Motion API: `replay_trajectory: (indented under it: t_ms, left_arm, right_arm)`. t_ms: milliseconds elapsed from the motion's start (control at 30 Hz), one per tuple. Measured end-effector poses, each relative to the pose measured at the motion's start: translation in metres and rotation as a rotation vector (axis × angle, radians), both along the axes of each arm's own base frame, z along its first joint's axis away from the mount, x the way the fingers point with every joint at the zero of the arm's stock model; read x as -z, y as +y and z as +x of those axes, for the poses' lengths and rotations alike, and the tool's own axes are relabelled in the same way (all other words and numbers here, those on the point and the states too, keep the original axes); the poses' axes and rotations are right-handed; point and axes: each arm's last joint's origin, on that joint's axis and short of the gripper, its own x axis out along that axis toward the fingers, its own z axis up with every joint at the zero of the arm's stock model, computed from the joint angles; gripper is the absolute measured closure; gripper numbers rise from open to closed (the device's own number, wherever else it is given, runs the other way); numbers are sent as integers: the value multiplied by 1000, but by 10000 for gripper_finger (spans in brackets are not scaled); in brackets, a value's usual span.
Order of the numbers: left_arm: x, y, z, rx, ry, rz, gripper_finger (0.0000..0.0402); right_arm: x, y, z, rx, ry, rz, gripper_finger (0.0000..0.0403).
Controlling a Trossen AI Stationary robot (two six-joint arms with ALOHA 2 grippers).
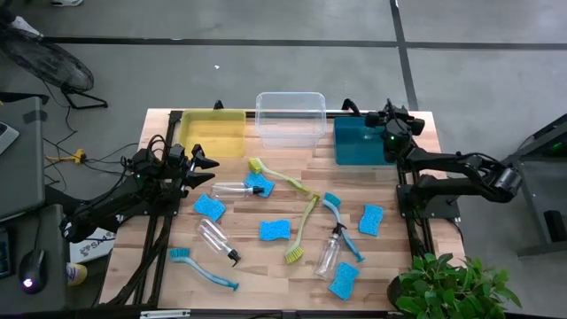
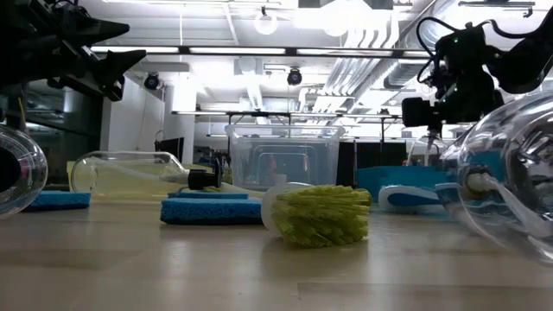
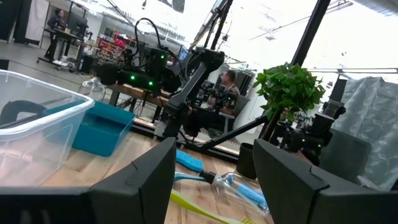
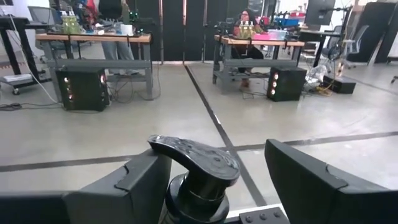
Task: Pick & Place Kitchen Sink Supplies
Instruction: Put the transparent spray bottle into the blue bin
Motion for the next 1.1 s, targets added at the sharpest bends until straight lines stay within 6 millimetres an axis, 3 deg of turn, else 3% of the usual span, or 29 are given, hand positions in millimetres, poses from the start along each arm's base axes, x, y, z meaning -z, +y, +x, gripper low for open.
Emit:
replay_trajectory:
  t_ms: [633, 1100]
  left_arm:
    - [0, 0, 0, 0, 0, 0, 192]
    - [0, 0, 0, 0, 0, 0, 192]
  right_arm:
    - [8, 3, 0, 13, 137, 78, 150]
    - [7, 5, 3, 7, 139, 75, 150]
